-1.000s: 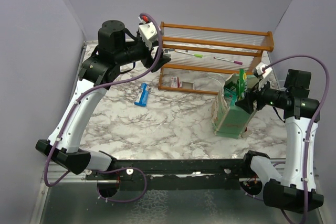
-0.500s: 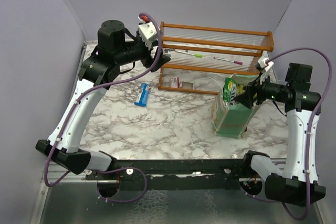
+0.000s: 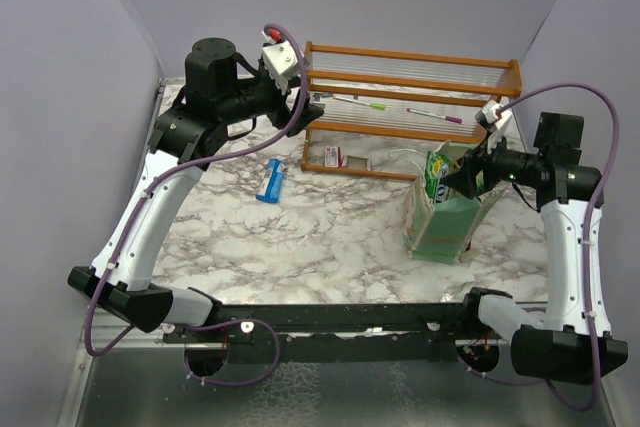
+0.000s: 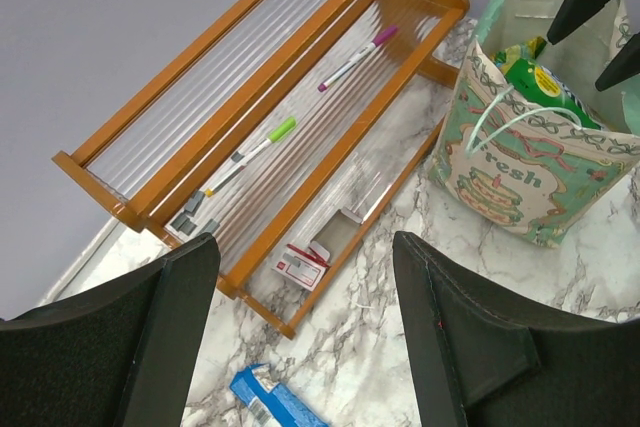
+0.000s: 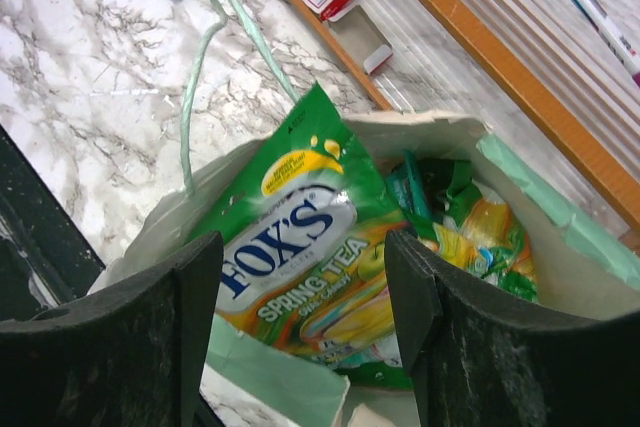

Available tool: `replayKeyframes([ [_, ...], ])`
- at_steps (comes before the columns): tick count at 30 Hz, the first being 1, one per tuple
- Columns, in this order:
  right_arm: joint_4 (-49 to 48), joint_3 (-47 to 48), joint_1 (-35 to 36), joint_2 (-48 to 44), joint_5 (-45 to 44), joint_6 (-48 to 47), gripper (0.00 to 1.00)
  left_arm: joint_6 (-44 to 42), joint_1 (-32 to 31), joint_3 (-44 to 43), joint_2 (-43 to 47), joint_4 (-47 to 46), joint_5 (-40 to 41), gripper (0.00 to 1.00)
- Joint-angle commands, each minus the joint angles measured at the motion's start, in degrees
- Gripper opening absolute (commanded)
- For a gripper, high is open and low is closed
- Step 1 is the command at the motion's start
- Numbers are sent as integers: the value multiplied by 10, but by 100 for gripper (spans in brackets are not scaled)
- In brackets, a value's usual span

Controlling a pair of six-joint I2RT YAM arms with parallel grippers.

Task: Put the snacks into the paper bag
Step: Place the snack in the paper bag.

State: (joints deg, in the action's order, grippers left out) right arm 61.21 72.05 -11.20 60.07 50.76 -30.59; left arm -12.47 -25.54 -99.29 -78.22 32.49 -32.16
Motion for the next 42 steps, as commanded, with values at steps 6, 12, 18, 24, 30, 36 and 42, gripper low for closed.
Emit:
replayKeyframes([
  [6, -94, -9, 82, 27, -104, 40, 65, 3, 8, 4, 7, -14, -15, 73],
  [12, -116, -44, 111, 20, -191, 23, 64, 1, 10, 3, 5, -13, -14, 73],
  [18, -114, -76, 112, -4, -255, -3, 62, -2, 10, 1, 1, -10, -14, 73],
  [24, -103, -89, 112, -12, -269, -13, 62, 3, 11, 0, -7, -14, -15, 73],
  [30, -86, -47, 112, -9, -224, 0, 65, 11, 15, 28, 3, -28, 22, 73],
  [36, -70, 8, 112, -7, -185, 17, 72, 28, 25, 80, 19, -50, 97, 73],
  [42, -66, 32, 111, -12, -169, 34, 77, 65, 51, 132, 34, -82, 147, 81],
])
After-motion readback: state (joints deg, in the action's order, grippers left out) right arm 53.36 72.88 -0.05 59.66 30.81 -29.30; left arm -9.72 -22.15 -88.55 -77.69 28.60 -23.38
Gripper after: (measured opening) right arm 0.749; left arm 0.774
